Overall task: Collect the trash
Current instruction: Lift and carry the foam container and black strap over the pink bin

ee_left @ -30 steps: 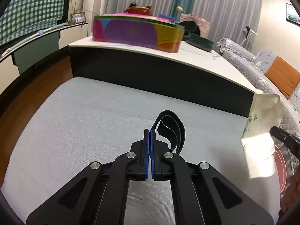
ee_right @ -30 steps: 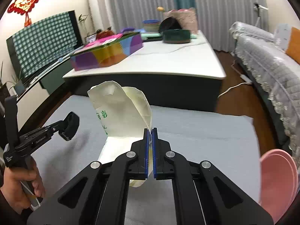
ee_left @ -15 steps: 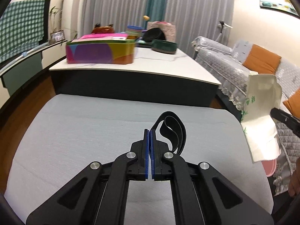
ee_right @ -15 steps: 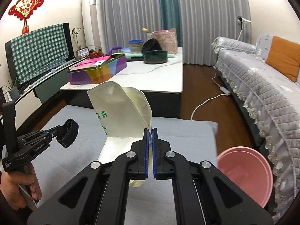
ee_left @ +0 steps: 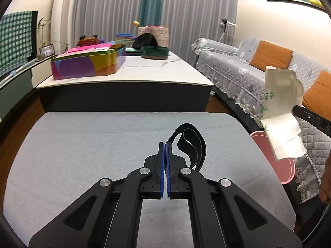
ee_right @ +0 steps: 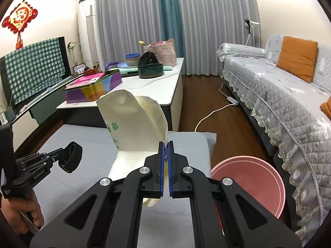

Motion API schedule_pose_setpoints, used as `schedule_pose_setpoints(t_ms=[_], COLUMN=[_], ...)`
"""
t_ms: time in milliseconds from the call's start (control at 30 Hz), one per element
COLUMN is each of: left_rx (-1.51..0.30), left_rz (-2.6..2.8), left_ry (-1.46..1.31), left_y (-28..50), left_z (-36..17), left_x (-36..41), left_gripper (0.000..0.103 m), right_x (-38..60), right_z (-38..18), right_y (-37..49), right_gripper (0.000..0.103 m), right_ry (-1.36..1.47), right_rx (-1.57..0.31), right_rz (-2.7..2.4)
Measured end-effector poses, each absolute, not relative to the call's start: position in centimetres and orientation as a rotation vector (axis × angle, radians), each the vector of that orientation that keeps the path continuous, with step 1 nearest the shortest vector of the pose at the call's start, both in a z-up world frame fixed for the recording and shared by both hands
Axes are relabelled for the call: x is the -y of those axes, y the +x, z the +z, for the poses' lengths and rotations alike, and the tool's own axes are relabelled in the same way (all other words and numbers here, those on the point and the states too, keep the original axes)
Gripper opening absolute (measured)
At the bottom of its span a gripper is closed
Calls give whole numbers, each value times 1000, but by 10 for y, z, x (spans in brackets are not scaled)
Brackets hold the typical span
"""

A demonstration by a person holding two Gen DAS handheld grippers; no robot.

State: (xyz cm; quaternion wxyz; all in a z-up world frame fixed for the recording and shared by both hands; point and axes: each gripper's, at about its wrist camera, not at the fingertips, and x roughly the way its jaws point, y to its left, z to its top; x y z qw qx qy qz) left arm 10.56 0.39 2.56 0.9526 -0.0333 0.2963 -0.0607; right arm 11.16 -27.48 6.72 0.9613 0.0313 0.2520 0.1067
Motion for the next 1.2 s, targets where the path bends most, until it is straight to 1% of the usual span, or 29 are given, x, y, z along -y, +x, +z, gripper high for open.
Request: schedule_pose_setpoints(t_ms=[367,833,1200], left_rx=[-591,-588,-602], left_rz=[-177,-309,-413], left_ry=[-55,-40,-12], left_y=[115,124,133], left_z=[26,24,22], left_x=[25,94,156], left_gripper=[1,1,1], right_x=[320,405,451], right_z=[64,60,57], right_y=[108,96,91], right_gripper=[3,3,4], right_ry=[96,158,163], right_rx=[-492,-472,-460], right_rz=[132,-30,-132])
